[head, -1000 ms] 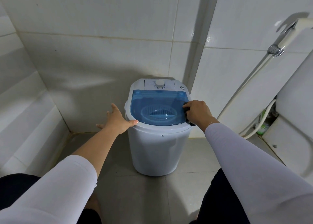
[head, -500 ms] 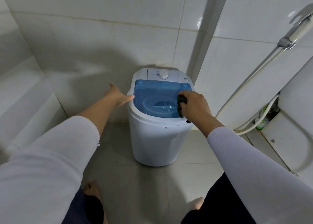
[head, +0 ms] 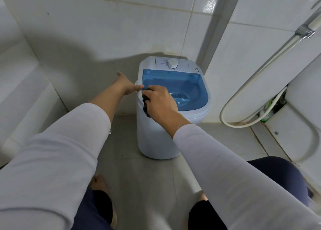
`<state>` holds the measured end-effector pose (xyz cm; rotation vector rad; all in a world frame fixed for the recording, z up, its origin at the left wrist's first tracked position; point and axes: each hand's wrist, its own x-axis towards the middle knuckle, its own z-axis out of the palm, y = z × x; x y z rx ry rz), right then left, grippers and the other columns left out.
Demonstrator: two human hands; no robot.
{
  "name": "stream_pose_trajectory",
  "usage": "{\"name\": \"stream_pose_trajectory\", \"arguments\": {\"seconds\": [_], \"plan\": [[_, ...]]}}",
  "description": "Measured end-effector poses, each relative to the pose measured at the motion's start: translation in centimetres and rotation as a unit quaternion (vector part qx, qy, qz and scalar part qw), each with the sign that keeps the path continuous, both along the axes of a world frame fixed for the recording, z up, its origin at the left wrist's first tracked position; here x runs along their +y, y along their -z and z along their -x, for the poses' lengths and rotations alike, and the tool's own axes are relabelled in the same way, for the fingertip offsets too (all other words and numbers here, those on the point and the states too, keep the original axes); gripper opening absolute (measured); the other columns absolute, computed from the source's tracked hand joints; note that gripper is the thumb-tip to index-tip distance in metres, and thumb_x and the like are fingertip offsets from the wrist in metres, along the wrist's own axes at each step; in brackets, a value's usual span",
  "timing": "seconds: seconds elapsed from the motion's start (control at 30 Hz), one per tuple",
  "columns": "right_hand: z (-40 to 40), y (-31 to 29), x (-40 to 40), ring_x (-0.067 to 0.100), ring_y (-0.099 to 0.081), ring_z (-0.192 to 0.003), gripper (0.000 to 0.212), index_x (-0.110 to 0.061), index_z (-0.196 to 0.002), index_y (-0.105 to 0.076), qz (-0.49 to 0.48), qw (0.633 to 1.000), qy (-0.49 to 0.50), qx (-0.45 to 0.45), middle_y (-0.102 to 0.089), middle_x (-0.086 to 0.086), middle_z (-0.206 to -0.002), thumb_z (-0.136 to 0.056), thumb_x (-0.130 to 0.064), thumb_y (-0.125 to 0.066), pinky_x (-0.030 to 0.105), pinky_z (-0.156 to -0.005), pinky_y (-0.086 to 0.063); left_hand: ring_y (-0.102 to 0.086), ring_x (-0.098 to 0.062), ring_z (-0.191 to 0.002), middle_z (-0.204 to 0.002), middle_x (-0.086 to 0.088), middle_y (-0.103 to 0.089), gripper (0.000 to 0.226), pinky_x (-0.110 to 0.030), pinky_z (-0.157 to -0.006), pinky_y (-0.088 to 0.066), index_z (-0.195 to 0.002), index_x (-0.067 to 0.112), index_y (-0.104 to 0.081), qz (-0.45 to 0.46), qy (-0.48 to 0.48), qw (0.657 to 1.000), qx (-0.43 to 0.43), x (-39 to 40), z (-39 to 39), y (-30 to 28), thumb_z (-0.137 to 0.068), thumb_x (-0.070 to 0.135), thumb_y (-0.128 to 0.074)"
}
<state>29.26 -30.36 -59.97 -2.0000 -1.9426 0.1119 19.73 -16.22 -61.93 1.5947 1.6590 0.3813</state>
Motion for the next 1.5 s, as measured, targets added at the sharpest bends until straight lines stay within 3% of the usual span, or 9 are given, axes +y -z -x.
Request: {"name": "stream_pose_trajectory", "arguments": {"seconds": [0.17,0.4,1.5], "plan": [[0.4,0.6,-0.7,0.022,-0.034,-0.133,0.046,-0.022,-0.131,-0.051,0.037,0.997,-0.003,-0.061,-0.046,0.001,-0.138,-0.091,-0.044,-0.051,0.044,-0.1,-0.045,-0.02,-0.039,-0.144,-0.159,-0.02,-0.008,0.117,-0.048,-0.114,-0.025,-0.149,0.014,0.017,-0.031,-0.009,0.999,-0.01,-0.1,-0.1,0.7,-0.079,0.045,-0.071],[-0.5,0.8,-1.6,0.022,-0.04,-0.129,0.035,-0.02,-0.126,-0.057,0.013,0.998,0.009,-0.066,-0.051,0.002,-0.134,-0.092,-0.027,-0.052,0.043,-0.096,-0.047,-0.023,-0.038,-0.143,-0.159,-0.019,-0.013,0.126,-0.06,-0.113,-0.023,-0.149,0.017,0.017,-0.057,-0.018,0.998,0.016,0.2,0.1,1.5,-0.07,0.056,-0.073],[-9.1,0.5,-4.8,0.021,-0.041,-0.128,0.036,-0.016,-0.128,-0.058,0.029,0.993,0.104,-0.048,-0.054,0.001,-0.134,-0.092,-0.018,-0.054,0.038,-0.105,-0.045,-0.02,-0.037,-0.145,-0.158,-0.018,-0.016,0.122,-0.06,-0.113,-0.024,-0.15,0.018,0.014,-0.06,-0.034,0.995,0.075,-0.1,-0.4,1.4,-0.071,0.06,-0.069]]}}
